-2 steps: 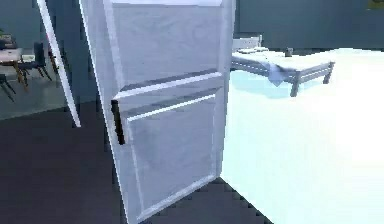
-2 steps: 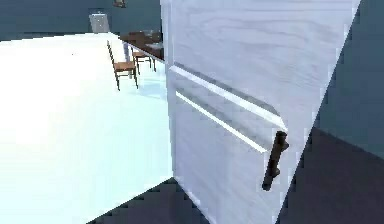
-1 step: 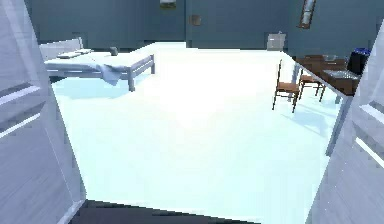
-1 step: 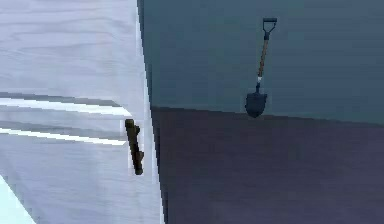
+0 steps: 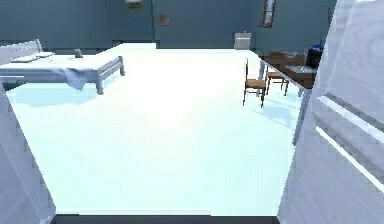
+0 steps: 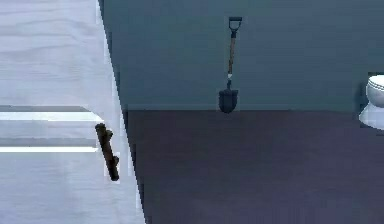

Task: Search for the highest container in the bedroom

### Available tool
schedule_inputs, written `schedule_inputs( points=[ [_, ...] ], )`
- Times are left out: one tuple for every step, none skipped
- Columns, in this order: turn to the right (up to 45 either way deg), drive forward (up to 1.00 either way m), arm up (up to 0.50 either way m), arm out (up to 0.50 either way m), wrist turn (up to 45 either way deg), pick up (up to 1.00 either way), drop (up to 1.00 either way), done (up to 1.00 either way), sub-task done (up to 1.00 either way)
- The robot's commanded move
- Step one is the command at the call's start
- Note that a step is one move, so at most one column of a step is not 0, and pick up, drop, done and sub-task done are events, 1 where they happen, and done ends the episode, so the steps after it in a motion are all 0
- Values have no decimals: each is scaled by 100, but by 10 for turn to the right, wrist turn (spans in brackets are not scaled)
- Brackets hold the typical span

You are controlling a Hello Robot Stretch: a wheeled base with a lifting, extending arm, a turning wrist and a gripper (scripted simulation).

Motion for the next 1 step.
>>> schedule_inputs(
  points=[
    [0, 100, 0, 0, 0, 0, 0, 0, 0]
  ],
)
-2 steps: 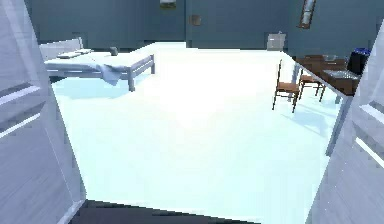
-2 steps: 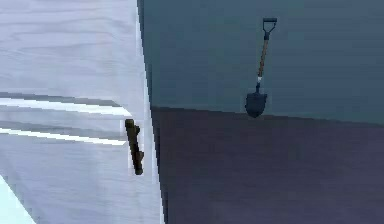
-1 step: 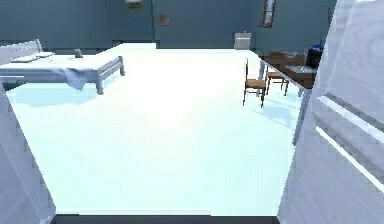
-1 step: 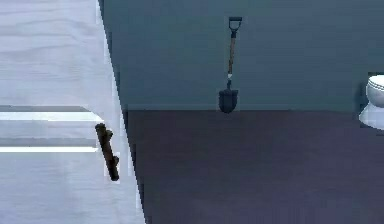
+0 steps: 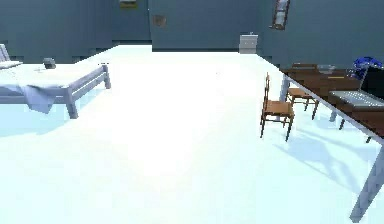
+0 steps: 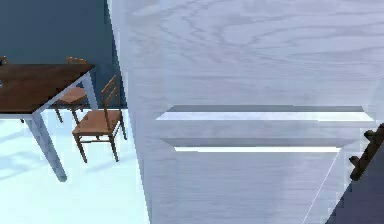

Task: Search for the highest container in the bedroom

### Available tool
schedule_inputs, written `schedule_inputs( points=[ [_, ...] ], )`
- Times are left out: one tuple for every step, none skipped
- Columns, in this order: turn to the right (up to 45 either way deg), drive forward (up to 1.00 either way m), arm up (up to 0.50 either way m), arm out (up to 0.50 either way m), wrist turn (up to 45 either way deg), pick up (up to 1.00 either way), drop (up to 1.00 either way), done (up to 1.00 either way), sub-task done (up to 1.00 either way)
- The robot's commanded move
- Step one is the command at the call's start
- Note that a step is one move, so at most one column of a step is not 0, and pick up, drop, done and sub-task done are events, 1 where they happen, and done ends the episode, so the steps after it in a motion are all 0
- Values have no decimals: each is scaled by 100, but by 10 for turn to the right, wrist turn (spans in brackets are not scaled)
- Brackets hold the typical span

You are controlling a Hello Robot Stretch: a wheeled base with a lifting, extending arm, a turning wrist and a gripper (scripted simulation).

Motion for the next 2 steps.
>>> schedule_inputs(
  points=[
    [0, 35, 0, 0, 0, 0, 0, 0, 0],
    [60, 0, 0, 0, 0, 0, 0, 0, 0]
  ],
)
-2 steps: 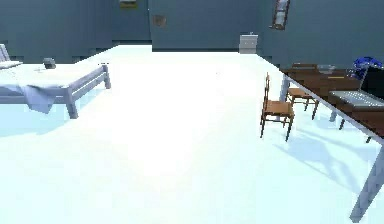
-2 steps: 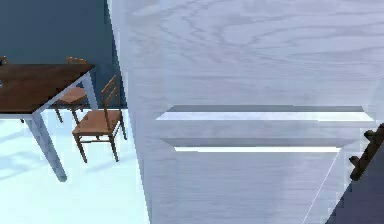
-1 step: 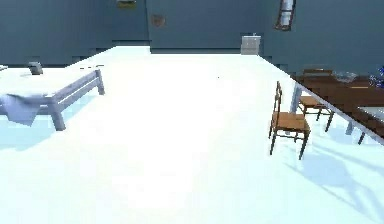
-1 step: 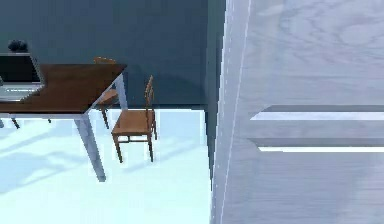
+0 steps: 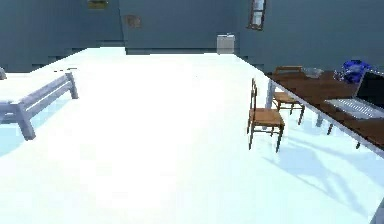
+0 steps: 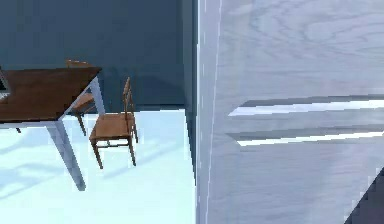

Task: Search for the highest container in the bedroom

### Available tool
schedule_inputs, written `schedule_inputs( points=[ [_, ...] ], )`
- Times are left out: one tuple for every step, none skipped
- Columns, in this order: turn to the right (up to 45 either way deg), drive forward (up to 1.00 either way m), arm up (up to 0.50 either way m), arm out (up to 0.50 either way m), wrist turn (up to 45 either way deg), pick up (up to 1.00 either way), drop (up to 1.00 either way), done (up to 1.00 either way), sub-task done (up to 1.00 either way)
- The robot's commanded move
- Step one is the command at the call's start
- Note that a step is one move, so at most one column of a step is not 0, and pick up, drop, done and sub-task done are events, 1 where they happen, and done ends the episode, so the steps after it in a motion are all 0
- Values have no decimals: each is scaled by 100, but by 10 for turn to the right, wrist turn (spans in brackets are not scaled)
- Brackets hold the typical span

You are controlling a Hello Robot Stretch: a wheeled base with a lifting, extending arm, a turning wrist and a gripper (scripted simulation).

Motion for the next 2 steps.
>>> schedule_inputs(
  points=[
    [0, 100, 0, 0, 0, 0, 0, 0, 0],
    [30, 0, 0, 0, 0, 0, 0, 0, 0]
  ],
)
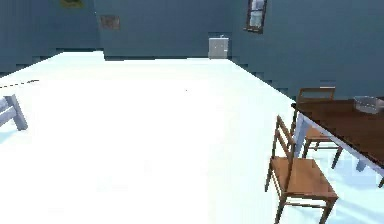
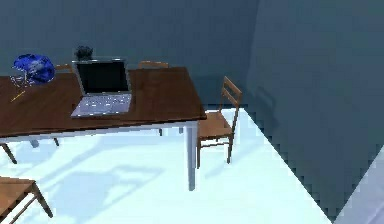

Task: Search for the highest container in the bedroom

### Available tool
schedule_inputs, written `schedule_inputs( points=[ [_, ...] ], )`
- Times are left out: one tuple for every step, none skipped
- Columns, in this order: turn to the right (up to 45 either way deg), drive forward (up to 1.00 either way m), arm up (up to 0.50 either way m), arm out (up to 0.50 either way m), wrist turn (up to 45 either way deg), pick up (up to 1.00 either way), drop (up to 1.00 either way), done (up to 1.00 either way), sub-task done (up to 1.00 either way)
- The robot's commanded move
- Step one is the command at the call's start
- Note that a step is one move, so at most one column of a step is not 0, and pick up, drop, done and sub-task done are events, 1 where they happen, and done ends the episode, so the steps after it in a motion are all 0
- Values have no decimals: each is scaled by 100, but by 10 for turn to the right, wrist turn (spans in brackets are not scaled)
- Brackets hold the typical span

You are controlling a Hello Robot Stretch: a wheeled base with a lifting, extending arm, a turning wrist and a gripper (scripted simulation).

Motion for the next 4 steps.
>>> schedule_inputs(
  points=[
    [0, 100, 0, 0, 0, 0, 0, 0, 0],
    [0, 50, 0, 0, 0, 0, 0, 0, 0],
    [90, 0, 0, 0, 0, 0, 0, 0, 0],
    [30, 0, 0, 0, 0, 0, 0, 0, 0]
  ],
)
